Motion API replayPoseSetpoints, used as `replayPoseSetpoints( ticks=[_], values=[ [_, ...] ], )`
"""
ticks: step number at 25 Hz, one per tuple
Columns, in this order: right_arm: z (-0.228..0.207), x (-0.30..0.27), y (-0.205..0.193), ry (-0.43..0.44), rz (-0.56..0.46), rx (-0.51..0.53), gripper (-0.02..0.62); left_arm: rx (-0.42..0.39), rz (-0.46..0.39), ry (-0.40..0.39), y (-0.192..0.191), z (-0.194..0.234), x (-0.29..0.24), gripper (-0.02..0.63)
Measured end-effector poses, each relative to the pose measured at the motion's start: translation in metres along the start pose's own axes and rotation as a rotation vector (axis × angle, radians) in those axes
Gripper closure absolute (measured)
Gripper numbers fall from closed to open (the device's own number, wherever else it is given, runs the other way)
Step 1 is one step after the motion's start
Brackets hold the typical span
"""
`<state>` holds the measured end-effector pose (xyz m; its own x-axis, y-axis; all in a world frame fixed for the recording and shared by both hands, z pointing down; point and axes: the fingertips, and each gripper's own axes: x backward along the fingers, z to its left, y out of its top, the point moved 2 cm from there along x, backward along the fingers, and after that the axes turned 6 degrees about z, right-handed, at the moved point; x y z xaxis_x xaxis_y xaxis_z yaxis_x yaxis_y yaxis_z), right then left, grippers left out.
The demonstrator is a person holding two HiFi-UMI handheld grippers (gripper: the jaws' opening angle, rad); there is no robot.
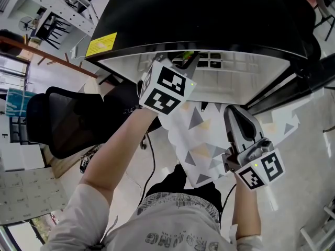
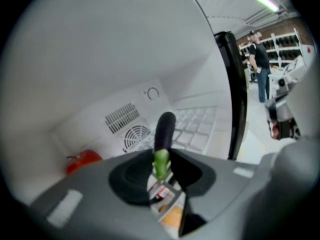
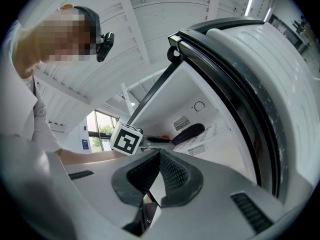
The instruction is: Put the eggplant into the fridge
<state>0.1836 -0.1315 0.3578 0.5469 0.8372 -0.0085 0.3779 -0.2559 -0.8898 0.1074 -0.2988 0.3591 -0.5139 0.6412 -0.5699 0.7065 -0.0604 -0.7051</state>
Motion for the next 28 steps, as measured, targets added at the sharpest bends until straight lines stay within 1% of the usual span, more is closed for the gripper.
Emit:
replayPoseSetpoints(
  ticks=[8, 13, 16, 28],
  values=[
    [-0.0003, 0.0027, -0.0017, 0.002, 0.0, -0.006, 0.594, 0.016, 0.026, 0.009, -0.0015, 0.0002, -0.0024, 0.488],
    [-0.0014, 0.0038, -0.0016, 0.0, 0.001, -0.006, 0.594, 0.01, 0.022, 0.005, 0.0018, -0.0004, -0.0033, 0.477],
    [-0.0015, 0.0046, -0.0011, -0.001, 0.001, -0.005, 0.594, 0.016, 0.021, 0.0, 0.0024, -0.0009, -0.0041, 0.465],
    [-0.0001, 0.0066, 0.0009, -0.005, -0.001, 0.001, 0.594, 0.035, 0.02, 0.0, 0.0007, -0.0017, 0.0001, 0.451]
  ],
)
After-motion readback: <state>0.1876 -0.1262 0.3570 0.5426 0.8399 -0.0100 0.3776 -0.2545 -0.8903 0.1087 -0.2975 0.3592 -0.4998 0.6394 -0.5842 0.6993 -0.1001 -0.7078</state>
